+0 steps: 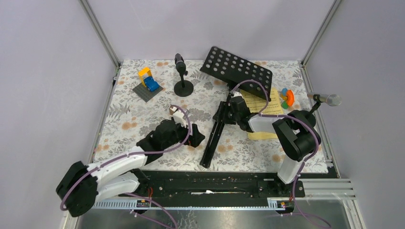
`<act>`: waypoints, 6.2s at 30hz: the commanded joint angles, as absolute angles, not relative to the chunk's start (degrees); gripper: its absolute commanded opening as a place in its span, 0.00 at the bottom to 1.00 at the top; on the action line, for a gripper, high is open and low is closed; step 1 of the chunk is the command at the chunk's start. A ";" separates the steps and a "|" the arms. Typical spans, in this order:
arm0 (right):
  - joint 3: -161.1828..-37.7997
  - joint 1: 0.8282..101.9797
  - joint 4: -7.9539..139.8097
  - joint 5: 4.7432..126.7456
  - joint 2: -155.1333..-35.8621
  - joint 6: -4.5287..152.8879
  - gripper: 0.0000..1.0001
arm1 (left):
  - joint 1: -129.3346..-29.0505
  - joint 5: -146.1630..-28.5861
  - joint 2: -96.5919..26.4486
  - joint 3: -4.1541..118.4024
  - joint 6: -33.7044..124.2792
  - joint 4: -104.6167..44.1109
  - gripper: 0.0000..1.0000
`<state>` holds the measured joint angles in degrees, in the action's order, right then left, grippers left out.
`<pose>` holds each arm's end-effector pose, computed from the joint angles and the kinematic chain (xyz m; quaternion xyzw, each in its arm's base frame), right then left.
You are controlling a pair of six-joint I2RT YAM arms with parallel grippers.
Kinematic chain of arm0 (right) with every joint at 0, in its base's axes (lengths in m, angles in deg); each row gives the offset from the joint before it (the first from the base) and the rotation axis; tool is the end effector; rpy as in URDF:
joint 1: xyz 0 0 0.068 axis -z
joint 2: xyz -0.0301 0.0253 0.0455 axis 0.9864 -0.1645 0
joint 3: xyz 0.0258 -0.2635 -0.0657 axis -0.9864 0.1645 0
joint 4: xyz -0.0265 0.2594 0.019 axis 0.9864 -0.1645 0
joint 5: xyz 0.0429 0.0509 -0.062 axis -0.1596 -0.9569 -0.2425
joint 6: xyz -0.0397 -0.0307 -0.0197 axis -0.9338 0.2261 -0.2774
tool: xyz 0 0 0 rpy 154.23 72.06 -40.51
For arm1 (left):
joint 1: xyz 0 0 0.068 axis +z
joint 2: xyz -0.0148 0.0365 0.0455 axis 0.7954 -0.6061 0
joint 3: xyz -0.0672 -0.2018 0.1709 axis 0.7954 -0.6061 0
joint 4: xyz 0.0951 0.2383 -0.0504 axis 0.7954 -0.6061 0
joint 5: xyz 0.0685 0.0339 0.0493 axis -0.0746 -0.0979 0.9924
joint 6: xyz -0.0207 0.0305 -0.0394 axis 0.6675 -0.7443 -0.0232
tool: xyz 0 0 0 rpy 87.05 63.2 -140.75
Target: Pack up the instrument practice props
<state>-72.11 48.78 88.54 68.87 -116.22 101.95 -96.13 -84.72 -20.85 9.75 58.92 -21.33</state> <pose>0.3057 0.1924 0.1532 0.0023 0.8722 0.2958 0.3897 0.1606 -0.1571 0.2009 0.1595 0.8293 -0.3352 0.4177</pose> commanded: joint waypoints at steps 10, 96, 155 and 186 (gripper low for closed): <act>-72.42 48.03 86.31 69.61 -109.81 88.85 0.45 | -96.07 -65.40 -5.14 10.02 63.17 -35.40 0.99; -77.27 71.82 33.10 138.11 -94.85 116.74 1.00 | -96.10 -55.00 8.94 29.05 56.31 -68.29 0.99; -60.74 87.21 128.71 134.67 -103.92 53.69 0.00 | -96.07 -60.57 9.27 27.32 52.08 -65.52 0.99; -71.19 21.46 96.42 102.21 -83.04 71.00 0.00 | -92.99 -57.69 13.60 27.75 52.60 -65.61 0.99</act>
